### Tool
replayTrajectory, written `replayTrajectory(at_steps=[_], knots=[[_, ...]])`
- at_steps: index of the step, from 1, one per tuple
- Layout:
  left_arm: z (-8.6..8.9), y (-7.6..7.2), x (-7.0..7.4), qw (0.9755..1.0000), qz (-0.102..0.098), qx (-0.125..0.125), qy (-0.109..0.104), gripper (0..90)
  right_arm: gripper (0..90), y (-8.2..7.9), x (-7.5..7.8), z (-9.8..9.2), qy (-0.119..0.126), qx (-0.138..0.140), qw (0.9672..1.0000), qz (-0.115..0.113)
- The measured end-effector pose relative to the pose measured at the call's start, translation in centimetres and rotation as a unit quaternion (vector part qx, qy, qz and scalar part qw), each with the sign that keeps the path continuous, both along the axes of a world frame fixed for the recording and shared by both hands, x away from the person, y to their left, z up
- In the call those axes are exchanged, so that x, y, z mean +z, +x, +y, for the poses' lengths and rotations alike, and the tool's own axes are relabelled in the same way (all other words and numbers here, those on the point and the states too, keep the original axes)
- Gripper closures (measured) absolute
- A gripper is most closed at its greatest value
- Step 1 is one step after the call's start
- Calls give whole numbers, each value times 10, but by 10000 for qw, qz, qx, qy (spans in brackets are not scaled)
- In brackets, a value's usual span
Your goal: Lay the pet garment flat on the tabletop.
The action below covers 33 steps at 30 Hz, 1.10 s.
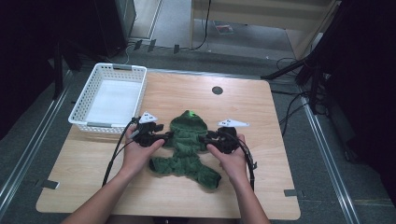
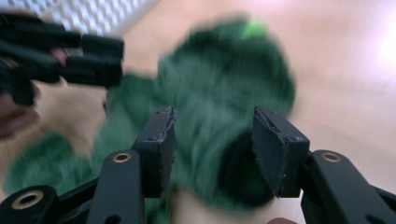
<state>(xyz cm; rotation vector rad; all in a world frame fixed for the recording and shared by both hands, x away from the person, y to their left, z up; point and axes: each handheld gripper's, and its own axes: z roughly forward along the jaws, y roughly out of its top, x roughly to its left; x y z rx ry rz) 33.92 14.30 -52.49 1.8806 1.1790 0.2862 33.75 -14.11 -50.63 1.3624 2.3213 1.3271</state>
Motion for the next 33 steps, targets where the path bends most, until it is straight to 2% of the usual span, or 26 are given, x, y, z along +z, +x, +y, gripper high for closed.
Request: replayTrajectory(at_steps=[1, 2, 3, 4, 5, 6, 7, 8, 9, 11, 14, 16, 17, 18, 19, 20, 21, 23, 24, 25, 26, 27, 28, 29, 33], knots=[[0, 0, 0, 10000, 0, 0, 0, 413, 501, 0, 0, 0, 0, 0, 10000, 0], [2, -4, -4, 10000, 3, 32, 56, 441, 544, -4, -12, 3, -440, 71, 9989, 165], [4, -6, -7, 10000, 55, 44, 54, 483, 588, -6, -16, 4, -575, 29, 9982, 171], [4, -6, -7, 10000, 55, 44, 54, 535, 632, -7, -21, 4, -551, 20, 9983, 193], [7, -8, -12, 9998, 157, -64, -65, 622, 685, -6, -26, 5, -473, 53, 9984, 304], [7, -8, -12, 9998, 157, -64, -65, 682, 685, -6, -26, 5, -473, 53, 9984, 304], [8, -10, -15, 9997, 188, -144, -13, 682, 739, -7, -28, 5, -492, 29, 9983, 326], [8, -11, -17, 9997, 176, -191, 17, 730, 778, -6, -30, 6, -565, 39, 9981, 241], [8, -11, -20, 9993, 212, -299, 114, 790, 809, -4, -29, 5, -451, 47, 9989, 154], [9, -10, -21, 9992, 200, -294, 179, 812, 816, -4, -28, 3, -430, 8, 9990, 108], [14, -7, -24, 9996, 163, -182, 127, 834, 822, -2, -26, -5, -419, -118, 9990, 74], [15, -6, -26, 9997, 127, -171, 73, 835, 810, 0, -32, -8, -462, -149, 9987, 140], [13, -8, -25, 9999, 36, -133, 74, 793, 727, -2, -34, -10, -344, -213, 9991, 99], [13, -8, -25, 9999, 36, -133, 74, 713, 727, -2, -34, -10, -344, -213, 9991, 99], [14, -11, -22, 10000, -93, 3, 21, 713, 678, -3, -32, -10, -326, -299, 9990, 44], [16, -14, -20, 9998, -157, 144, -52, 572, 643, -6, -28, -12, -271, -365, 9989, -55], [19, -17, -17, 9996, -195, 184, -130, 516, 622, -9, -23, -13, -135, -364, 9991, -142], [22, -26, -11, 9988, -334, 283, -211, 465, 606, -18, -13, -18, 175, -326, 9990, -241], [22, -32, -7, 9984, -399, 277, -288, 460, 610, -28, -7, -17, 259, -174, 9993, -216], [20, -38, -4, 9981, -463, 240, -319, 460, 610, -28, -7, -17, 259, -174, 9993, -216], [12, -48, -1, 9982, -521, 23, -292, 466, 608, -39, -7, -12, 244, 3, 9996, -150], [12, -48, -1, 9982, -521, 23, -292, 463, 608, -39, -7, -12, 244, 3, 9996, -150], [0, -55, -1, 9985, -458, -248, -186, 463, 600, -42, -7, -10, 277, 87, 9995, -101], [-6, -57, -2, 9984, -449, -345, -64, 454, 579, -47, -11, -3, 283, 280, 9992, 3], [-32, -63, -16, 9971, -163, -688, 263, 444, 583, -50, -23, 16, -106, 427, 9989, 165]])
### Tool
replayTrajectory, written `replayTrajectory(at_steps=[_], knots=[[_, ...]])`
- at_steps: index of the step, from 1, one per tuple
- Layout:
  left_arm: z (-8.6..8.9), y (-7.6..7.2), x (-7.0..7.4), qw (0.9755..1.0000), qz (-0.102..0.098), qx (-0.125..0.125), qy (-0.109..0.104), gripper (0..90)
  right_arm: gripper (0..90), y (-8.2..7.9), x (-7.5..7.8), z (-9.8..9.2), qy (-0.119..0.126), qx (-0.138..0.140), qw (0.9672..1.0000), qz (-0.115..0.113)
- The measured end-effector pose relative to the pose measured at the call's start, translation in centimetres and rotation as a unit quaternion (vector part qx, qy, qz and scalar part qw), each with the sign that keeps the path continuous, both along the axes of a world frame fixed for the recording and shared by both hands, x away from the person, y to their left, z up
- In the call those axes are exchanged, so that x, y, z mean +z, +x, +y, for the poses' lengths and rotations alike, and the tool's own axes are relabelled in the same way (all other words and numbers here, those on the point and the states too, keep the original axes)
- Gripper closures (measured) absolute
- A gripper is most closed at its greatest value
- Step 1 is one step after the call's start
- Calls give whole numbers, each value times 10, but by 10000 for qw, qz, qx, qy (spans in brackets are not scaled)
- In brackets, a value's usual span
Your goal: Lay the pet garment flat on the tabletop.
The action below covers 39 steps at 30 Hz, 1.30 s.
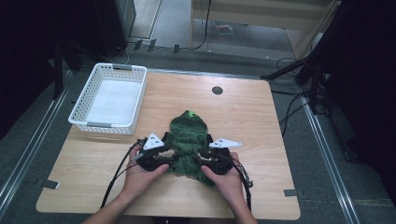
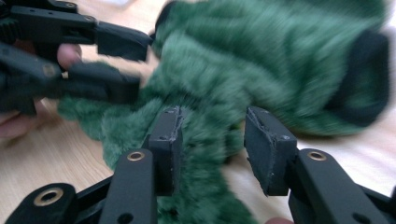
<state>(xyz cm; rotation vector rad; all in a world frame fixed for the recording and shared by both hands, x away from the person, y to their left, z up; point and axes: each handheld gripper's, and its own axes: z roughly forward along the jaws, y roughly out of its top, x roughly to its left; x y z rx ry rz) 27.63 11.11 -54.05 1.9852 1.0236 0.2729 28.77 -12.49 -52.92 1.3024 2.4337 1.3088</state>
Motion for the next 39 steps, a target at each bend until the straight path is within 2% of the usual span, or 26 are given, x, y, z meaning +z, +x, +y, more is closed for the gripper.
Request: replayTrajectory(at_steps=[2, 3, 4, 5, 6, 7, 9, 11, 12, 14, 15, 16, 17, 19, 22, 23, 25, 28, 29, 32, 33, 34, 36, 37, 38, 39], knots=[[-6, -2, -4, 9998, -12, -19, 207, 484, 651, -1, -5, 8, -189, -74, 9998, -11], [-6, -2, -4, 9995, -42, -36, 317, 636, 756, -3, -6, 14, -470, -88, 9986, -207], [-6, -2, -4, 9995, -42, -36, 317, 711, 756, -3, -6, 14, -470, -88, 9986, -207], [-3, -1, -3, 9996, -34, -4, 287, 711, 782, -4, -6, 15, -573, -100, 9978, -304], [2, 1, -1, 9998, 22, 46, 189, 802, 819, -5, -4, 15, -674, -116, 9969, -399], [7, 3, 0, 9999, 99, 79, 46, 845, 850, -5, 0, 12, -784, -223, 9949, -586], [17, 7, 4, 9997, 167, 156, -110, 851, 854, -6, 2, 10, -870, -287, 9934, -693], [24, 10, 4, 9992, 249, 213, -209, 856, 862, -8, 8, 7, -1114, -377, 9882, -979], [25, 13, 0, 9985, 428, 224, -276, 855, 860, -8, 8, 8, -1207, -362, 9869, -1006], [24, 14, -9, 9981, 523, 160, -300, 840, 847, -6, 1, 10, -1463, -294, 9840, -977], [23, 13, -10, 9979, 525, 131, -345, 812, 819, -5, -5, 11, -1503, -284, 9842, -893], [23, 13, -10, 9979, 525, 131, -345, 753, 751, -4, -7, 11, -1434, -323, 9855, -844], [22, 10, -5, 9985, 338, 163, -395, 652, 660, -3, -7, 9, -1297, -370, 9873, -835], [28, 7, 3, 9980, 239, 157, -567, 518, 530, -5, 1, 1, -875, -409, 9917, -850], [42, 3, 13, 9964, 204, 238, -786, 452, 499, -11, 14, -16, -317, -469, 9944, -889], [42, 3, 13, 9964, 204, 238, -786, 445, 499, -11, 14, -16, -317, -469, 9944, -889], [56, -5, 13, 9960, 216, 327, -806, 439, 498, -26, 18, -34, -37, -583, 9950, -808], [62, -13, 7, 9964, 319, 366, -690, 438, 516, -37, 13, -40, -50, -563, 9958, -719], [63, -18, 0, 9969, 455, 337, -550, 460, 562, -47, 6, -41, -154, -399, 9973, -604], [62, -25, -7, 9974, 529, 279, -391, 597, 676, -54, -1, -40, -336, -303, 9976, -533], [62, -28, -8, 9979, 498, 235, -354, 597, 676, -54, -1, -40, -336, -303, 9976, -533], [61, -31, -7, 9981, 515, 119, -324, 703, 746, -52, -6, -38, -408, -315, 9976, -472], [60, -33, -7, 9978, 558, 30, -354, 730, 768, -50, -8, -37, -487, -314, 9972, -473], [60, -34, -8, 9977, 573, -31, -365, 741, 800, -48, -11, -35, -703, -319, 9957, -513], [59, -35, -9, 9971, 621, -136, -415, 746, 824, -43, -16, -34, -787, -353, 9949, -528], [60, -35, -10, 9964, 659, -190, -495, 743, 824, -42, -16, -34, -737, -428, 9953, -470]])
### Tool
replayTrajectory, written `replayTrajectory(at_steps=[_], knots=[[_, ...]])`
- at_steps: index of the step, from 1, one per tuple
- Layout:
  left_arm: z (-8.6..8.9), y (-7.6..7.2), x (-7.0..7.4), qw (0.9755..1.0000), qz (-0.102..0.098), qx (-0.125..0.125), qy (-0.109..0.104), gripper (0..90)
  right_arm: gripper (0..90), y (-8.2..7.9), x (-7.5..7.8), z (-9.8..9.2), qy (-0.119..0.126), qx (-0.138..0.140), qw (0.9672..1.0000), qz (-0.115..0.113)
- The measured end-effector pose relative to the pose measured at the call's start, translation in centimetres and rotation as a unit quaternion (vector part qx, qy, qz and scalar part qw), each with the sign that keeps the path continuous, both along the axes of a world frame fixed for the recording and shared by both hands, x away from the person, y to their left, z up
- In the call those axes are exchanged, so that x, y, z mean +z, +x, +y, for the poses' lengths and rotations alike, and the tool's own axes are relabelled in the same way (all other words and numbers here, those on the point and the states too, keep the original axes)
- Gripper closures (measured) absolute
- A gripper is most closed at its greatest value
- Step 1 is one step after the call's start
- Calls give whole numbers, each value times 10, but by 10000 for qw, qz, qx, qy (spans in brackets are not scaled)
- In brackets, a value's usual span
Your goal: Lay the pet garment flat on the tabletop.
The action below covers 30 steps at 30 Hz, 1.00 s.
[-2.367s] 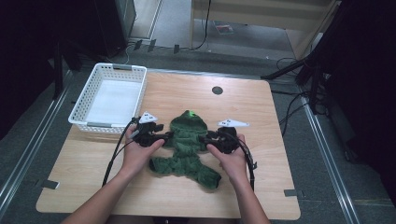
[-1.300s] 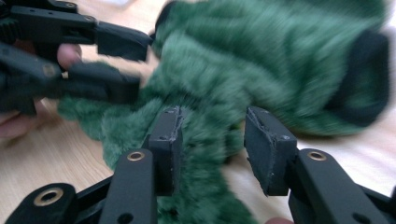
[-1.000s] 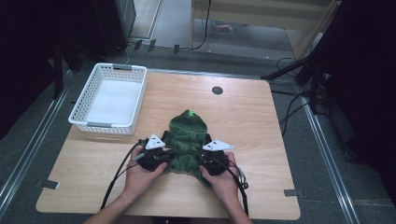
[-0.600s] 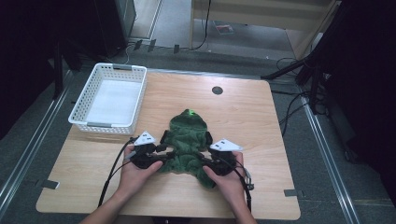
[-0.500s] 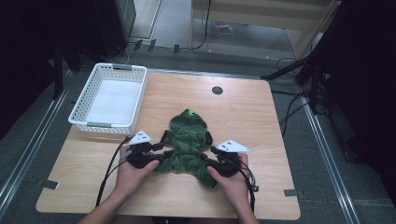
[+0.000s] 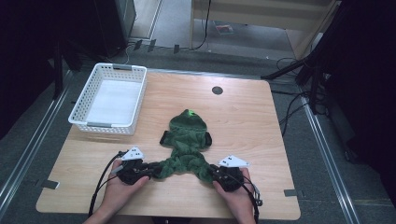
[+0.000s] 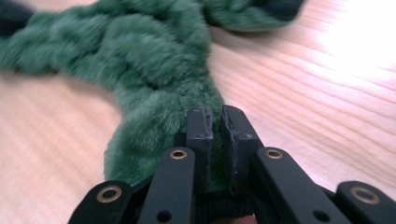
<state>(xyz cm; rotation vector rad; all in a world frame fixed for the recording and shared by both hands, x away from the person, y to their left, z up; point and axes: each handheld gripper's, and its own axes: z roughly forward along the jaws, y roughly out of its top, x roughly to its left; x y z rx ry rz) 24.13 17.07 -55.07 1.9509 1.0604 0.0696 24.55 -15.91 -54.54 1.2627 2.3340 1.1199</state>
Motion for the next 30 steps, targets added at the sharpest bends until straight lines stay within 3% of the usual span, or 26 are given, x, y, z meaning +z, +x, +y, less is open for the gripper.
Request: replayTrajectory(at_steps=[2, 3, 5, 7, 8, 9, 12, 13, 14, 15, 17, 18, 19, 20, 21, 22, 26, 27, 29, 30], knots=[[0, 0, 0, 10000, 19, -21, -19, 724, 794, 2, 2, -1, -43, -140, 9999, -1], [2, 2, -2, 9999, 18, -55, -133, 700, 741, 2, 6, -2, 56, -166, 9998, -46], [1, 2, -3, 9998, -26, -61, -167, 656, 668, 4, 18, -1, 314, -136, 9993, -164], [1, 2, -4, 9999, -87, -73, -120, 648, 660, 9, 27, 2, 399, -77, 9988, -288], [0, 2, -4, 9999, -122, -28, -117, 637, 662, 27, 47, 16, 479, -102, 9975, -502], [0, 2, -4, 9998, -148, -17, -91, 636, 666, 39, 53, 25, 476, -97, 9975, -514], [0, 2, -4, 9998, -170, 6, -97, 628, 676, 77, 59, 54, 402, -205, 9986, -268], [0, 1, -4, 9998, -168, 6, -107, 628, 676, 77, 59, 54, 402, -205, 9986, -268], [1, 1, -5, 9998, -190, 11, -98, 627, 672, 92, 62, 66, 434, -315, 9981, -312], [0, 0, -5, 9997, -202, 29, -119, 627, 639, 114, 69, 80, 590, -609, 9952, -486], [0, -1, -5, 9997, -234, 38, -102, 627, 639, 123, 72, 85, 679, -690, 9941, -484], [0, -1, -5, 9996, -235, 44, -115, 628, 641, 149, 72, 99, 661, -811, 9940, -311], [0, -1, -5, 9996, -235, 44, -115, 628, 641, 149, 72, 99, 661, -811, 9940, -311], [0, -1, -5, 9996, -230, 40, -129, 628, 643, 159, 67, 105, 594, -853, 9945, -127], [0, -1, -5, 9997, -226, 50, -125, 628, 663, 167, 60, 110, 454, -914, 9948, 0], [1, 0, -5, 9997, -218, 40, -135, 628, 745, 176, 44, 115, 163, -1067, 9937, 315], [1, 0, -5, 9997, -181, 73, -158, 627, 696, 177, 21, 116, -49, -1137, 9917, 605], [1, 1, -5, 9997, -171, 96, -165, 627, 683, 177, 15, 116, -192, -1203, 9908, 590], [1, 2, -5, 9997, -167, 139, -115, 627, 670, 176, 11, 115, -144, -1293, 9906, 415], [0, 2, -5, 9997, -149, 157, -115, 629, 672, 179, 9, 117, -357, -1361, 9899, 192]])
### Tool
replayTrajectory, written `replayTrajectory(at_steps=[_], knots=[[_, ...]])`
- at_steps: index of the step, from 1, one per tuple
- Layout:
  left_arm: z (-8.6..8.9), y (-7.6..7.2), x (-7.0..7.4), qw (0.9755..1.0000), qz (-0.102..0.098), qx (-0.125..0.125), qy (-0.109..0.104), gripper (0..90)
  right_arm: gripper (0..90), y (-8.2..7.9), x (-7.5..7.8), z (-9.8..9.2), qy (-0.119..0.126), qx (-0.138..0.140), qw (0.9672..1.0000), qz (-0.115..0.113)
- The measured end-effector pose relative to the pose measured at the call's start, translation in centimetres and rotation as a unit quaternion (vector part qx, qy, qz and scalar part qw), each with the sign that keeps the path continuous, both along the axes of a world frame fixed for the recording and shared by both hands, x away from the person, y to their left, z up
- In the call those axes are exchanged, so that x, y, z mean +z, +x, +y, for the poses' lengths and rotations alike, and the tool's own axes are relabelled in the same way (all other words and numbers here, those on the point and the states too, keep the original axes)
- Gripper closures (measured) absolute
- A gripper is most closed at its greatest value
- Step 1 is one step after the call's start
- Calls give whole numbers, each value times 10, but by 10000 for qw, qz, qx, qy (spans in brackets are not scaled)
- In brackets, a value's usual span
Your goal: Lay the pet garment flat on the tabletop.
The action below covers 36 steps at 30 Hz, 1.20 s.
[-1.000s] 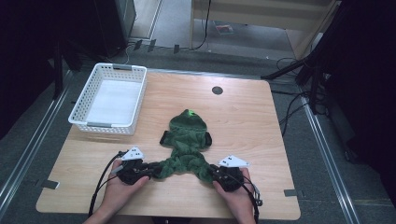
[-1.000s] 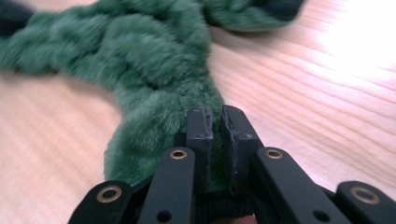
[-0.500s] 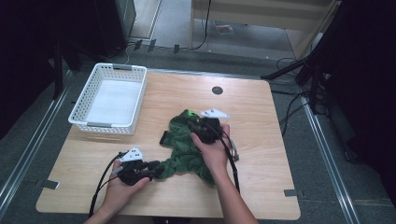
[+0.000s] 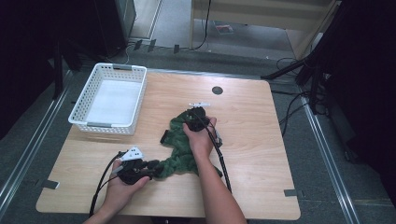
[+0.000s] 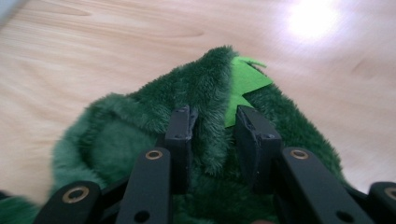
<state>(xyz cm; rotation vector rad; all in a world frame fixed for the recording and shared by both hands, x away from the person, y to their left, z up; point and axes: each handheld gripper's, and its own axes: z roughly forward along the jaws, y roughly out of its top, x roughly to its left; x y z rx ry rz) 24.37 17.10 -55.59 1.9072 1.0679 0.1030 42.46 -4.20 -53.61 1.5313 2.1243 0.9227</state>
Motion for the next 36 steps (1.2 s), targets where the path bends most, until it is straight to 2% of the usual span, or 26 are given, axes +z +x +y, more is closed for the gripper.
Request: replayTrajectory(at_steps=[1, 2, 5, 6, 7, 8, 11, 12, 13, 14, 15, 17, 18, 20, 21, 24, 26, 27, 28, 29, 30, 32, 33, 34, 36], knots=[[0, 1, 0, 10000, 2, 19, 26, 629, 672, 0, 0, 0, 0, 0, 10000, 0], [0, 2, 0, 10000, 3, 57, 39, 645, 659, 3, -3, 3, -326, -33, 9990, -311], [0, 6, 1, 9997, -50, 233, 87, 666, 661, 10, -5, 3, -293, -113, 9986, -420], [0, 7, 1, 9995, -44, 303, 66, 700, 664, 20, -6, 1, -230, -164, 9987, -420], [0, 8, 1, 9993, -40, 359, 47, 700, 664, 20, -6, 1, -230, -164, 9987, -420], [0, 10, 0, 9992, -47, 405, 33, 716, 665, 30, -5, 0, -277, -143, 9986, -429], [0, 13, 1, 9987, -90, 502, 33, 706, 666, 36, -5, -1, -292, -117, 9986, -431], [1, 13, 1, 9985, -119, 533, 28, 683, 665, 39, -5, -1, -287, -138, 9986, -423], [1, 14, 1, 9981, -107, 606, -18, 619, 664, 43, -4, -2, -257, -116, 9989, -377], [1, 14, 1, 9979, -107, 642, -11, 619, 664, 43, -4, -2, -257, -116, 9989, -377], [2, 15, 1, 9976, -74, 686, -82, 568, 644, 44, -1, -5, -143, -15, 9997, -203], [4, 15, 1, 9977, -68, 651, -158, 553, 614, 43, 1, -7, -63, 18, 9999, -142], [4, 15, 1, 9978, -91, 622, -193, 539, 586, 39, 5, -11, 96, 93, 9998, -141], [4, 14, 1, 9978, -102, 620, -224, 526, 568, 27, 16, -18, 332, 287, 9986, -312], [4, 14, 1, 9979, -122, 606, -212, 521, 548, 11, 27, -27, 400, 436, 9971, -475], [4, 13, 1, 9978, -168, 592, -227, 520, 533, -16, 36, -43, 465, 582, 9957, -542], [4, 13, 1, 9979, -191, 567, -243, 520, 526, -36, 37, -56, 480, 658, 9955, -485], [5, 12, 1, 9979, -209, 548, -262, 520, 526, -36, 37, -56, 480, 658, 9955, -485], [5, 12, 1, 9980, -214, 522, -302, 521, 519, -61, 37, -69, 469, 792, 9947, -449], [5, 12, 1, 9980, -214, 522, -302, 522, 519, -61, 37, -69, 469, 792, 9947, -449], [6, 12, 1, 9979, -218, 513, -340, 522, 517, -70, 37, -73, 477, 828, 9943, -476], [6, 12, 1, 9978, -216, 495, -394, 530, 511, -94, 36, -84, 559, 920, 9931, -471], [7, 12, 1, 9978, -227, 482, -391, 549, 503, -114, 31, -91, 615, 975, 9925, -415], [6, 12, 1, 9979, -230, 479, -374, 549, 503, -114, 31, -91, 615, 975, 9925, -415], [5, 11, 1, 9980, -233, 468, -359, 595, 482, -131, 23, -94, 461, 1140, 9920, -284]])
